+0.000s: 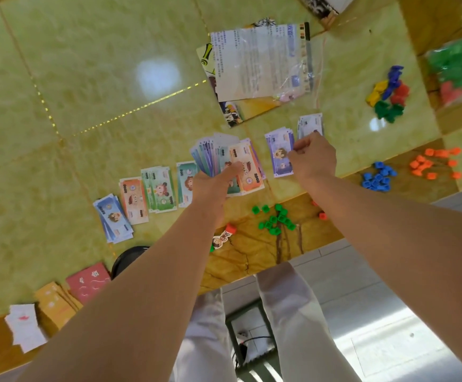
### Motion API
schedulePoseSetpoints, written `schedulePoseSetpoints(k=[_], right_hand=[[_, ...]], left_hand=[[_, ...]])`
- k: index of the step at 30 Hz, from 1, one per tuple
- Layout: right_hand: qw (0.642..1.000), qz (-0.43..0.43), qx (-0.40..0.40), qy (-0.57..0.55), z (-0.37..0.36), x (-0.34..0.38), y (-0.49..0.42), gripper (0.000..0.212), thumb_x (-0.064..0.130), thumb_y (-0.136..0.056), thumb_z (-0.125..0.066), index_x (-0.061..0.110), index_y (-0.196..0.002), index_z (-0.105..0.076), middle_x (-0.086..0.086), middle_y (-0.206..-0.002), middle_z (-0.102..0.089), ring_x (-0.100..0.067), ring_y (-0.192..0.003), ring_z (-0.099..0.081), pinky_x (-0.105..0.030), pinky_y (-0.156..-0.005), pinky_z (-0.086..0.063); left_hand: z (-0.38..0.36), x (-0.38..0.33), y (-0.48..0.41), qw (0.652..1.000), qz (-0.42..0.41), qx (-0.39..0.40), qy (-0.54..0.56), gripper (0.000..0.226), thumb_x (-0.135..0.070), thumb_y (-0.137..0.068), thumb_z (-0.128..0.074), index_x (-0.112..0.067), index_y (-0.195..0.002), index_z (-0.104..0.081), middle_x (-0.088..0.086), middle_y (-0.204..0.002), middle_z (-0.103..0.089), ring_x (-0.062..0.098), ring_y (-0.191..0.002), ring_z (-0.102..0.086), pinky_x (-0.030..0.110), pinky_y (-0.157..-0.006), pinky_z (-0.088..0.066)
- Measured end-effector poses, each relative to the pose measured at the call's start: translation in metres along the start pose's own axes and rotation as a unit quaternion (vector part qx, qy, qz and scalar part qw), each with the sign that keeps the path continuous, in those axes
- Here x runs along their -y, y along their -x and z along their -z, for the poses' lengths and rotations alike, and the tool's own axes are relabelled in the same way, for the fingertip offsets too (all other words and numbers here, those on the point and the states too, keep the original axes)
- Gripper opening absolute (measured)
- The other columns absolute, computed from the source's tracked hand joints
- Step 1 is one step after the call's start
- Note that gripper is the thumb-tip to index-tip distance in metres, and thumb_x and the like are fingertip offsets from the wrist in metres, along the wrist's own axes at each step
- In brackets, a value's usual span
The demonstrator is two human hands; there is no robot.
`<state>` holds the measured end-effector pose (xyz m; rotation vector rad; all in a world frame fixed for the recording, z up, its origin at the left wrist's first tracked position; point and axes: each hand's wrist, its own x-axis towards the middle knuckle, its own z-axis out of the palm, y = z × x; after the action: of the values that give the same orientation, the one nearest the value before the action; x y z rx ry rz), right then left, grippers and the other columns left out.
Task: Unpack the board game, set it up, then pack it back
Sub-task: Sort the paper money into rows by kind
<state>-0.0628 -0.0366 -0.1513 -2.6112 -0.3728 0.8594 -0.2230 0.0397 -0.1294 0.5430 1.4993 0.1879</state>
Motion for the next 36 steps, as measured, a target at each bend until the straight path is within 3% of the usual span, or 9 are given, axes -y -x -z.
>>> schedulePoseSetpoints(k=[6,9,12,19,23,27,29,32,36], right_hand=[[1.0,0.013,0.008,0.014,0.002,-0.001,-0.01,0.023,0.019,-0.086,-0.068,0.013,-0.105,-0.056,-0.004,-0.099,-0.061,-0.024,-0.095,-0.061,-0.034,-0.077,-0.048],[0.983,0.048,0.114,-0.138,0.004,0.005,-0.004,0.017,0.03,-0.089,-0.067,0.018,-0.095,-0.056,-0.002,-0.086,-0.058,-0.018,-0.08,-0.06,-0.034,-0.073,-0.052],[0.96,0.082,0.227,-0.142,0.005,0.012,0.005,0.018,0.03,-0.084,-0.074,0.017,-0.083,-0.06,-0.001,-0.073,-0.056,-0.011,-0.067,-0.051,-0.019,-0.06,-0.044],[0.956,0.065,0.236,-0.16,0.0,0.018,0.01,0.011,0.018,-0.084,-0.075,0.016,-0.081,-0.064,0.005,-0.067,-0.057,-0.008,-0.063,-0.052,-0.019,-0.061,-0.044],[0.954,0.041,0.222,-0.196,-0.005,0.024,0.017,0.008,0.017,-0.087,-0.07,0.015,-0.083,-0.064,0.004,-0.068,-0.058,0.003,-0.048,-0.048,-0.017,-0.055,-0.039],[0.933,-0.007,0.256,-0.254,-0.012,0.039,0.035,0.011,0.011,-0.091,-0.064,0.003,-0.099,-0.065,-0.002,-0.072,-0.061,0.004,-0.04,-0.048,-0.01,-0.043,-0.038],[0.933,-0.003,0.257,-0.252,-0.019,0.049,0.044,0.006,0.011,-0.091,-0.064,0.005,-0.092,-0.065,-0.002,-0.073,-0.063,0.005,-0.04,-0.049,-0.01,-0.043,-0.038],[0.937,0.005,0.252,-0.24,-0.034,0.063,0.057,0.006,0.011,-0.09,-0.066,0.012,-0.084,-0.064,-0.001,-0.074,-0.064,0.001,-0.048,-0.054,-0.015,-0.049,-0.045],[0.94,0.012,0.28,-0.192,-0.066,0.08,0.079,0.014,0.016,-0.087,-0.07,0.01,-0.1,-0.068,-0.007,-0.092,-0.069,-0.01,-0.071,-0.062,-0.023,-0.068,-0.054]], left_hand=[[-0.016,-0.002,-0.003,1.0,0.013,-0.004,0.0,0.031,-0.01,-0.076,-0.08,-0.017,-0.088,-0.052,0.003,-0.091,-0.068,0.021,-0.091,-0.068,0.038,-0.086,-0.055],[-0.022,-0.003,-0.003,1.0,0.017,0.005,0.005,0.027,-0.007,-0.079,-0.076,-0.017,-0.085,-0.052,-0.001,-0.079,-0.068,0.009,-0.06,-0.069,0.024,-0.057,-0.056],[-0.025,-0.006,-0.001,1.0,0.017,0.003,0.019,0.021,-0.008,-0.081,-0.075,-0.016,-0.083,-0.056,0.0,-0.076,-0.068,0.007,-0.051,-0.067,0.02,-0.046,-0.054],[-0.016,-0.012,0.001,1.0,0.002,0.001,0.025,0.01,-0.009,-0.082,-0.065,-0.014,-0.085,-0.056,-0.002,-0.065,-0.069,0.019,-0.063,-0.066,0.033,-0.064,-0.052],[0.007,-0.012,0.0,1.0,-0.023,-0.009,-0.004,0.018,-0.007,-0.074,-0.072,-0.013,-0.085,-0.06,0.008,-0.088,-0.067,0.031,-0.092,-0.067,0.051,-0.093,-0.052],[0.03,-0.011,0.001,0.999,-0.031,-0.004,-0.025,0.021,0.003,-0.077,-0.072,-0.015,-0.083,-0.064,0.004,-0.083,-0.072,0.029,-0.091,-0.07,0.048,-0.093,-0.053],[0.044,-0.011,0.003,0.999,-0.039,-0.011,-0.017,0.023,0.003,-0.076,-0.075,-0.016,-0.082,-0.064,0.001,-0.082,-0.072,0.023,-0.084,-0.071,0.04,-0.085,-0.056],[0.069,-0.014,0.005,0.997,-0.052,-0.052,0.0,0.026,0.0,-0.073,-0.079,-0.018,-0.082,-0.061,-0.002,-0.082,-0.069,0.017,-0.076,-0.069,0.028,-0.067,-0.057],[0.115,-0.016,0.001,0.993,-0.076,-0.09,0.007,0.031,-0.003,-0.071,-0.081,-0.024,-0.083,-0.062,-0.004,-0.085,-0.069,0.018,-0.082,-0.069,0.037,-0.078,-0.058]])
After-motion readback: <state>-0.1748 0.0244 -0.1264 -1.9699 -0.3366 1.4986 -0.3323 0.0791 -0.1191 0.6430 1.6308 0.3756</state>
